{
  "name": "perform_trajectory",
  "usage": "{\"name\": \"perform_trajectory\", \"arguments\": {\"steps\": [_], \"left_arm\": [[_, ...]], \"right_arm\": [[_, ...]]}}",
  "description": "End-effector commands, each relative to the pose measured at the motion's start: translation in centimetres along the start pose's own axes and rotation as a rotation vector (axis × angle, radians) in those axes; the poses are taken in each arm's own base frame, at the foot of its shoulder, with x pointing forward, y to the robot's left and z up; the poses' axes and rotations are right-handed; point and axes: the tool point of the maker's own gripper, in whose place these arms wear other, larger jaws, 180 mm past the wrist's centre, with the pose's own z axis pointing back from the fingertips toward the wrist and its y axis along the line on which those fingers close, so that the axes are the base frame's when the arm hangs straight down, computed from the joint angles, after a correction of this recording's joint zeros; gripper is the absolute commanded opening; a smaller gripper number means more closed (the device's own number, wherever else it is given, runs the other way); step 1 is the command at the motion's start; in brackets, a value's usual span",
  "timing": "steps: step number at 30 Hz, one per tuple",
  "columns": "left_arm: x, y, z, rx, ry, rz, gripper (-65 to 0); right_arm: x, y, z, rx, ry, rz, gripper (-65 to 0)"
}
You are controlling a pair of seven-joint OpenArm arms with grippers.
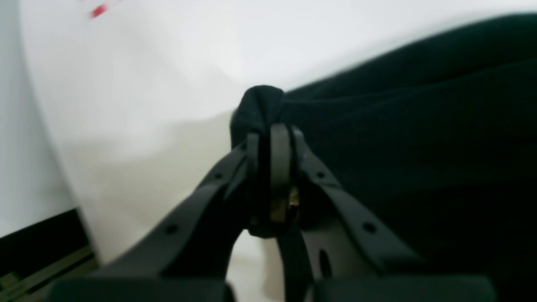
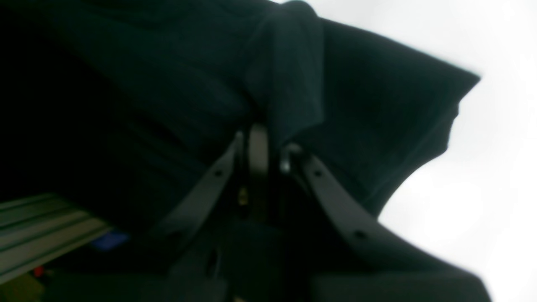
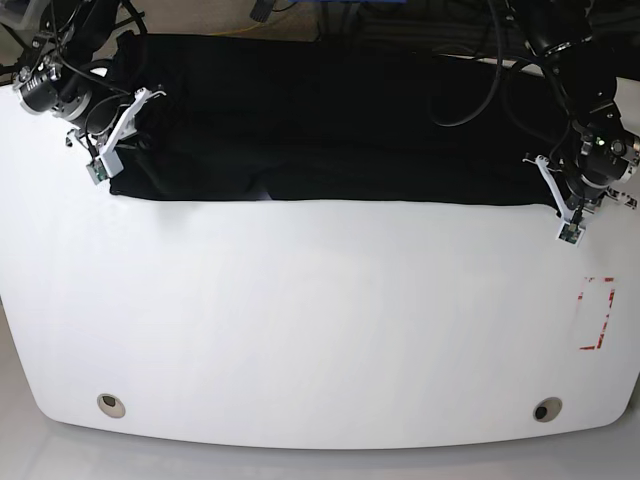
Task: Fold the T-shirt properly
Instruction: 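Lift the hem and fold it over onto the collar edge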
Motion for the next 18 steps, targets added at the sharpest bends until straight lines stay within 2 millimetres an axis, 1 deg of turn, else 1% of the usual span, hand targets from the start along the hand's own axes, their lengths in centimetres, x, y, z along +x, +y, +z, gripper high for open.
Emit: {"name": "perform_trajectory", "arguments": {"steps": [1, 3, 8, 11, 13, 14, 16, 17, 18], "left_arm": [[-0.5, 0.8, 0.7, 0.031, 0.02, -0.016, -65.0], [-1.1, 0.5, 0.7, 0.027, 0.04, -0.019, -65.0], [-3.8, 0.3, 0.8, 0.017, 0.115, -0.052, -65.0], [-4.8, -0.2, 0.8, 0.006, 0.137, -0.06, -65.0], [-5.4, -0.2, 0.8, 0.005, 0.154, -0.068, -63.6], [-5.8, -0.2, 0.9, 0.004, 0.165, -0.073, -61.1], [-6.3, -0.2, 0.9, 0.003, 0.178, -0.08, -53.9], [-6.3, -0.2, 0.9, 0.004, 0.178, -0.081, -50.0], [-6.4, -0.1, 1.0, 0.004, 0.18, -0.082, -44.6]], "right_arm": [[0.1, 0.0, 0.6, -0.002, -0.011, 0.014, -65.0], [-0.5, 0.2, 0.6, 0.004, 0.003, 0.005, -65.0], [-2.1, 0.6, 0.8, 0.012, 0.042, -0.01, -65.0], [-2.7, 0.6, 0.8, 0.012, 0.057, -0.016, -65.0], [-3.1, 0.7, 0.8, 0.014, 0.069, -0.021, -65.0], [-3.4, 0.8, 0.9, 0.015, 0.076, -0.023, -63.1], [-3.9, 1.0, 0.9, 0.019, 0.086, -0.029, -53.7], [-4.1, 1.0, 1.0, 0.02, 0.091, -0.031, -48.2], [-4.4, 1.1, 1.0, 0.021, 0.099, -0.034, -41.1]]}}
